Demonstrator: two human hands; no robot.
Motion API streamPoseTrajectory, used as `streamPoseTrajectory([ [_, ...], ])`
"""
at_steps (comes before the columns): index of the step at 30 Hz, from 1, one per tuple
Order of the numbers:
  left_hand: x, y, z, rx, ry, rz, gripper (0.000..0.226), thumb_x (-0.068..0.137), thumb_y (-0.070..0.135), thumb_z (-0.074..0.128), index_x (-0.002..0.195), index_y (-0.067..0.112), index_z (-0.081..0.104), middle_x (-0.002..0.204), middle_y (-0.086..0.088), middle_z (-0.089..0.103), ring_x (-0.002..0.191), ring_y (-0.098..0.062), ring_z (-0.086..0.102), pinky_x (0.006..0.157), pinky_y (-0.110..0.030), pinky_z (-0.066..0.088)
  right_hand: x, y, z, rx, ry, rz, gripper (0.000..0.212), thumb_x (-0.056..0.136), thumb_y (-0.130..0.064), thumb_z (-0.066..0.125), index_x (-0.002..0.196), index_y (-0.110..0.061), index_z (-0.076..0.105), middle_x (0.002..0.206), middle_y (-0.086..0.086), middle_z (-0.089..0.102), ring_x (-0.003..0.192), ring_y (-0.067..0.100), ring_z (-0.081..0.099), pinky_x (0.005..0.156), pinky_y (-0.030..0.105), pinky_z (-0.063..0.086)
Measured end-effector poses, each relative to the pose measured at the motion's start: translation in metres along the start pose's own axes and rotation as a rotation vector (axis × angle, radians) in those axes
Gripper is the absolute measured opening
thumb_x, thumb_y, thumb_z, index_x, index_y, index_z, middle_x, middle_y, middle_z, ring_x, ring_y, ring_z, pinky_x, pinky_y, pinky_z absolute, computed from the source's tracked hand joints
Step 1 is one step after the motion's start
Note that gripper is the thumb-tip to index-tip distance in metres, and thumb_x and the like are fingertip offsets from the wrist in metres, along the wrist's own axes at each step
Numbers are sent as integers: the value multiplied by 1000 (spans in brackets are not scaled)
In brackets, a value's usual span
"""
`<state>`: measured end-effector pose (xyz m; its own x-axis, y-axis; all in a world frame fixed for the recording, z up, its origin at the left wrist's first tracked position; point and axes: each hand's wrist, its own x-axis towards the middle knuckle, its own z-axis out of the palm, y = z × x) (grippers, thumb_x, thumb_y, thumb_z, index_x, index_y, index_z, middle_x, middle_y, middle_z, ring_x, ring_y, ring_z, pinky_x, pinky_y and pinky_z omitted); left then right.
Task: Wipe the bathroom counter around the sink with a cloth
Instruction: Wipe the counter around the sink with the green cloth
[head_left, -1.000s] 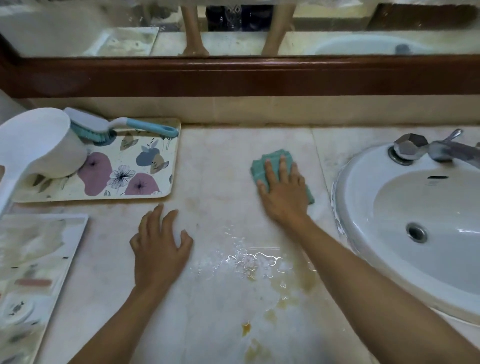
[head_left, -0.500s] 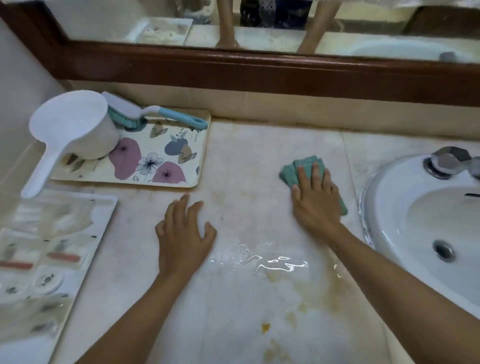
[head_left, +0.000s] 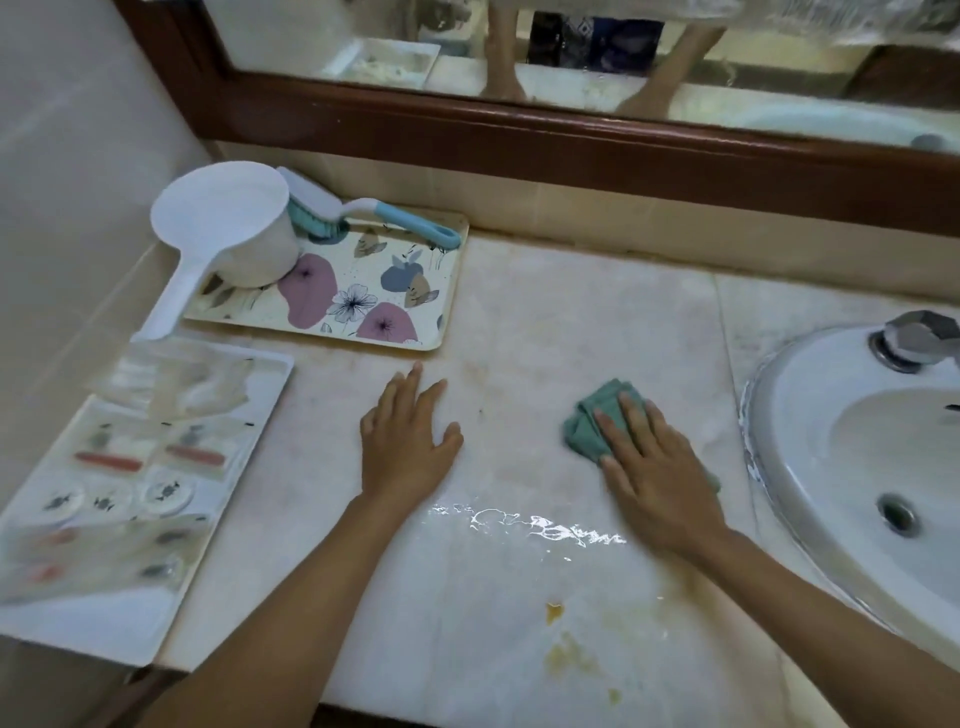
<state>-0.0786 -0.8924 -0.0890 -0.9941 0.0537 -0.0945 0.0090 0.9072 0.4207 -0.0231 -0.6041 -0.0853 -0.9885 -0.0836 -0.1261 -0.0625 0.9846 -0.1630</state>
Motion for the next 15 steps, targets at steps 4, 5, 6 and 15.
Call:
streamPoseTrajectory([
  [4,-41,-8,-8,-111,-39,38,53,90,36,50,141,28,45,162,6,13,148,-16,12,115,-38,17,60,-42,4,26,20,218,61,95,-50,9,152,-32,1,161,5,-5,147,30,-3,116,45,9],
  [5,-60,-13,-8,-150,26,24,51,86,33,51,137,25,52,160,3,21,146,-19,20,112,-40,24,63,-60,6,37,9,217,59,97,-48,11,152,-31,-1,161,7,-7,147,31,-5,117,45,7],
  [6,-78,-19,-8,-162,104,-7,50,83,30,52,133,23,56,158,1,28,143,-21,27,109,-42,29,60,-80,9,48,-6,185,58,98,-47,10,152,-31,-2,161,7,-8,147,31,-7,117,44,5],
  [15,-136,-65,-3,53,155,-153,60,91,53,25,146,33,37,162,7,16,148,-14,14,112,-41,24,-35,-90,18,-37,-96,-420,55,98,-52,16,150,-42,4,160,-11,-6,148,15,-8,114,34,10],
])
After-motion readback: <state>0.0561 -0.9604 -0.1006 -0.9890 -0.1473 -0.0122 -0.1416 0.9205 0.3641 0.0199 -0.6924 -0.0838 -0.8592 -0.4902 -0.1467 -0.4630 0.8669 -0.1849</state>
